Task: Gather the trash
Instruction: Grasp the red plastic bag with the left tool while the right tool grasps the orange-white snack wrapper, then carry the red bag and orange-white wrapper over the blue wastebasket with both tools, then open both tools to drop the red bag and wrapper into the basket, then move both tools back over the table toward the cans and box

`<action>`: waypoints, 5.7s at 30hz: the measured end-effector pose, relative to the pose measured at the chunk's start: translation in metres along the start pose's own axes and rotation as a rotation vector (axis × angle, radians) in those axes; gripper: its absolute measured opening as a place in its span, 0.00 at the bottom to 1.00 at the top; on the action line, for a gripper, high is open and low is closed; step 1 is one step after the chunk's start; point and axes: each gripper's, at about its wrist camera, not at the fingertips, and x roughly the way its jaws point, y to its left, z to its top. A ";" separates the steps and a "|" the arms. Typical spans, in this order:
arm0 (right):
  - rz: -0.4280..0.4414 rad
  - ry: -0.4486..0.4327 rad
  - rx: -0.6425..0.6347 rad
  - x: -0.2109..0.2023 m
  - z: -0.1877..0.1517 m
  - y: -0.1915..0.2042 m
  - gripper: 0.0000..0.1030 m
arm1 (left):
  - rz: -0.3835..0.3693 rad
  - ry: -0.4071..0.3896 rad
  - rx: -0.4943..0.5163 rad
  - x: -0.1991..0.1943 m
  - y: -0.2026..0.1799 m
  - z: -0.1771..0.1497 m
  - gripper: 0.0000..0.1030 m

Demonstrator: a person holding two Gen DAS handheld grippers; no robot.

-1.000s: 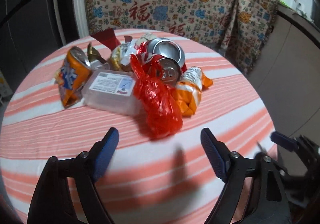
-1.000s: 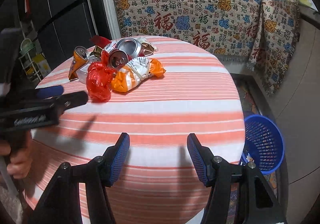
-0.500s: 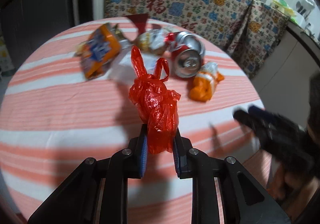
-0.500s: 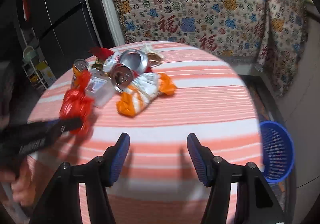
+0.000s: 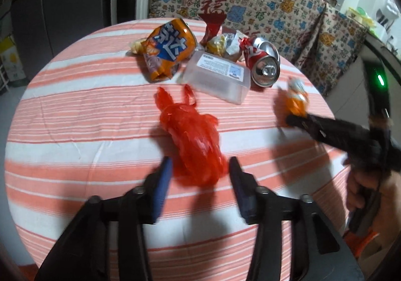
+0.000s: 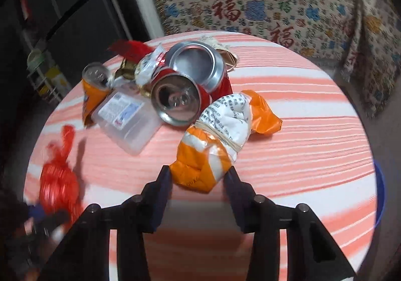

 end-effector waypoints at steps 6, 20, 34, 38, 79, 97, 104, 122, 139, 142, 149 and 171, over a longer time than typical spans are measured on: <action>-0.018 0.091 -0.147 -0.029 -0.034 -0.017 0.45 | 0.001 0.037 -0.004 0.002 0.009 0.002 0.63; -0.021 -0.008 0.121 -0.053 -0.033 -0.023 0.63 | -0.068 0.013 0.015 -0.012 0.021 0.007 0.82; -0.008 0.087 0.202 -0.016 -0.009 -0.030 0.42 | 0.041 0.047 0.044 0.012 0.013 0.011 0.39; -0.015 0.060 0.132 -0.031 -0.015 -0.023 0.42 | -0.003 0.034 0.033 0.006 0.010 0.011 0.36; -0.161 -0.096 0.221 -0.150 -0.045 -0.224 0.42 | -0.336 0.021 0.276 0.028 -0.259 0.071 0.34; -0.242 -0.040 0.327 -0.105 -0.063 -0.371 0.42 | -0.423 0.162 0.341 0.164 -0.413 0.065 0.35; -0.242 -0.001 0.351 -0.083 -0.074 -0.401 0.42 | -0.417 0.206 0.344 0.202 -0.437 0.056 0.35; -0.267 0.048 0.328 -0.045 -0.085 -0.420 0.46 | -0.456 0.282 0.341 0.255 -0.468 0.052 0.54; -0.379 -0.201 0.162 -0.122 -0.052 -0.354 0.56 | -0.410 0.123 0.333 0.101 -0.357 0.054 0.82; -0.369 -0.257 0.104 -0.139 -0.042 -0.311 0.57 | -0.330 0.118 0.296 0.074 -0.292 0.041 0.82; -0.200 -0.280 0.003 -0.134 -0.029 -0.188 0.58 | -0.076 0.092 0.246 0.041 -0.157 0.016 0.82; -0.102 -0.034 -0.139 -0.005 -0.034 0.014 0.64 | 0.201 0.035 0.105 0.044 -0.001 0.018 0.99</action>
